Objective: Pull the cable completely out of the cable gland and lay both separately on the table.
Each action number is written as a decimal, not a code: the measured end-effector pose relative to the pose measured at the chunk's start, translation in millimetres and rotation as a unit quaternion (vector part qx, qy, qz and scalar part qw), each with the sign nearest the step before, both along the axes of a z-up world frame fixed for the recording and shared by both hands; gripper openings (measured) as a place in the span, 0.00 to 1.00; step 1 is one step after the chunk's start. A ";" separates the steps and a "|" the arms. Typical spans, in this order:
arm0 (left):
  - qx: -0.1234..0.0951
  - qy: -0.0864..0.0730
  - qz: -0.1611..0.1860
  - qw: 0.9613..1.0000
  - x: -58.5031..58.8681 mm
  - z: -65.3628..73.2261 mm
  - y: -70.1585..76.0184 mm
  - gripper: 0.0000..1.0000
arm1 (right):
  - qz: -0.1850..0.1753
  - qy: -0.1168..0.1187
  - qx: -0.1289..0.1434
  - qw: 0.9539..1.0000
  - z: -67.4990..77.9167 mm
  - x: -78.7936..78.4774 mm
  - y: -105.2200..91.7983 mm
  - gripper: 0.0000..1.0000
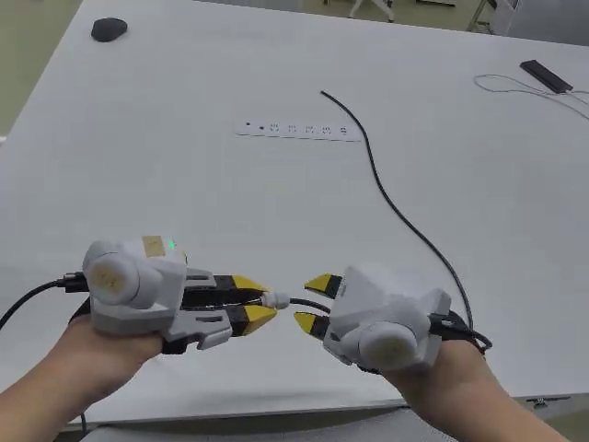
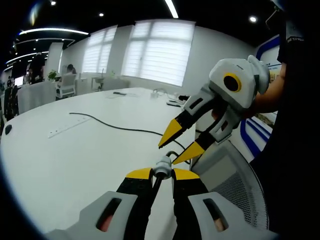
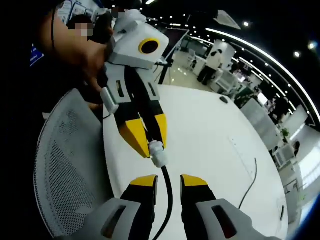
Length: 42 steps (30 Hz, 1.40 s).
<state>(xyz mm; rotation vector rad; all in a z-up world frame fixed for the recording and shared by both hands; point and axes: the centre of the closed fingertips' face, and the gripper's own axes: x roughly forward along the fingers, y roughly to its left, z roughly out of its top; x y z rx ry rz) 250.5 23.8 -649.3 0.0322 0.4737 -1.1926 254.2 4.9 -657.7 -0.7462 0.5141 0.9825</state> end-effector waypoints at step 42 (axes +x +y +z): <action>-0.019 -0.008 0.012 1.000 11.6 11.2 10.5 0.15 | -0.298 0.126 0.168 0.931 -50.5 26.7 -84.0 0.00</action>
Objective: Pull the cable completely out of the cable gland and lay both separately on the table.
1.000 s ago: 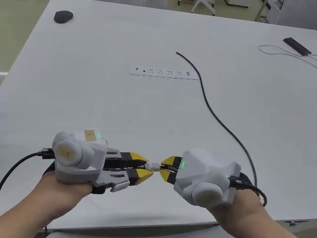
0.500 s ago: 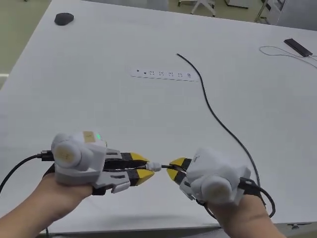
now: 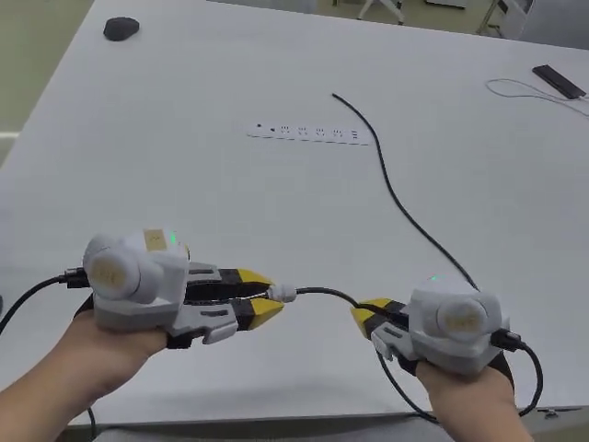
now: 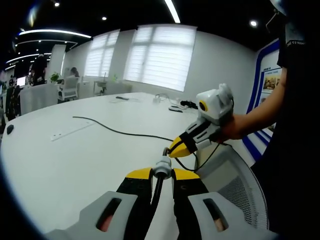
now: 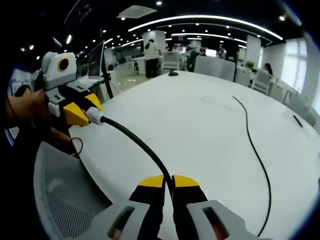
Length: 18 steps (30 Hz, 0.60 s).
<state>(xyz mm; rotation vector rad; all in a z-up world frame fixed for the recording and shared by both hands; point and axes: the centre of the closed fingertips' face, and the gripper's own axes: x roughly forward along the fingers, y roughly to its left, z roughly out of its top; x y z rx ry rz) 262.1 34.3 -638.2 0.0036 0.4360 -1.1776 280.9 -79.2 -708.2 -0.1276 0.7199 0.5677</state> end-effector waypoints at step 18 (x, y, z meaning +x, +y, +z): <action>-0.001 0.000 0.002 1.000 -1.2 1.8 -1.3 0.15 | -0.096 0.057 0.058 0.992 -23.6 -5.9 -25.7 0.01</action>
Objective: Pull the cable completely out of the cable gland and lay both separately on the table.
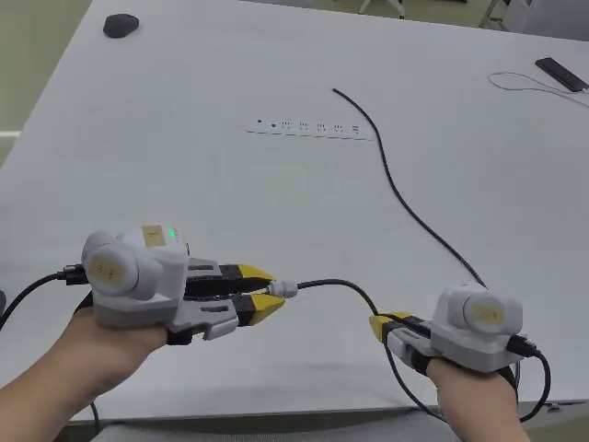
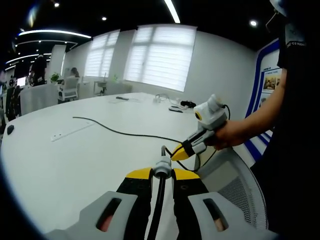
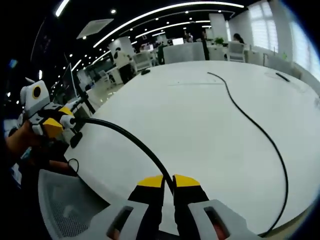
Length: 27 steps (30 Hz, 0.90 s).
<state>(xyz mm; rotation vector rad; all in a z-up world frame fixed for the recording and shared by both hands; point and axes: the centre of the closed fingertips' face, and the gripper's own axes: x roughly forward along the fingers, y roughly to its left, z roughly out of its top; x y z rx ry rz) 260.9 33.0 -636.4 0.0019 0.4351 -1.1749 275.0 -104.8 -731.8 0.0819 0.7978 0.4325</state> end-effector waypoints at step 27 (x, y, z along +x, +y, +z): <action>0.000 0.010 0.002 1.000 5.0 0.9 4.9 0.15 | 0.342 -0.191 -0.161 0.906 81.0 -2.5 114.6 0.22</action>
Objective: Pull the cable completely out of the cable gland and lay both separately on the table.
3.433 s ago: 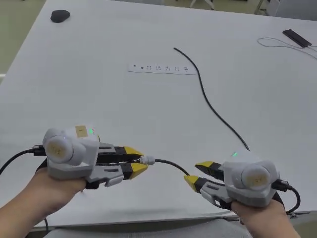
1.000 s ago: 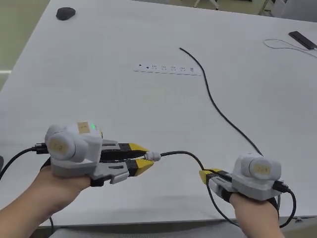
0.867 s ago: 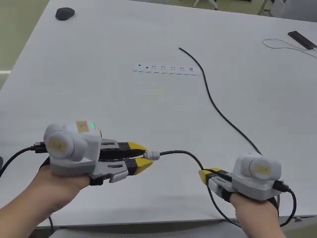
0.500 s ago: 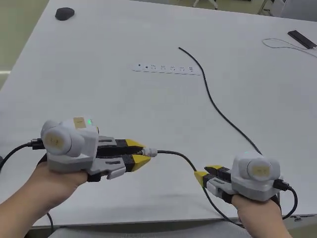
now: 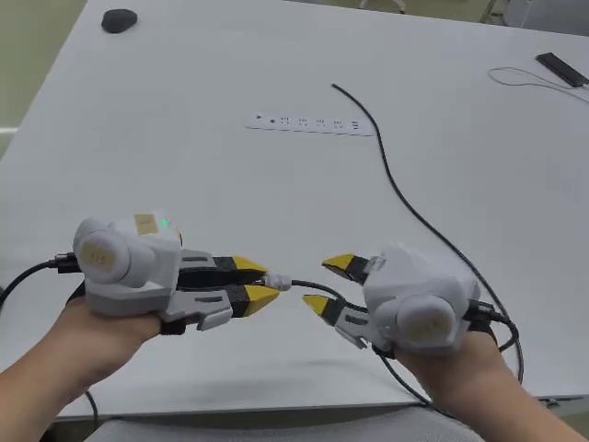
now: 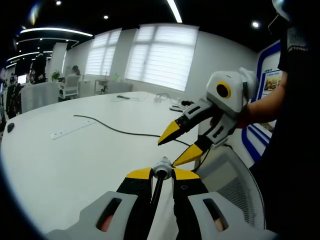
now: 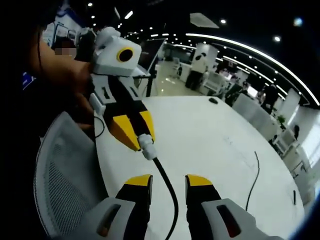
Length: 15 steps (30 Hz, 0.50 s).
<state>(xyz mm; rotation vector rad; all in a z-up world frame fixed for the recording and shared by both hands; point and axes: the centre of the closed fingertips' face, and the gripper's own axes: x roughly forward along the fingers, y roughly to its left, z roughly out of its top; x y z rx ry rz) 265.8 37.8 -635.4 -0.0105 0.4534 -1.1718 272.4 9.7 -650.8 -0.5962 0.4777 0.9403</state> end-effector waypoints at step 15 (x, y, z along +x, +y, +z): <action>0.000 0.008 -0.009 1.000 -4.7 -2.3 -4.5 0.15 | 0.046 -0.021 -0.018 0.999 -6.1 -5.6 13.3 0.02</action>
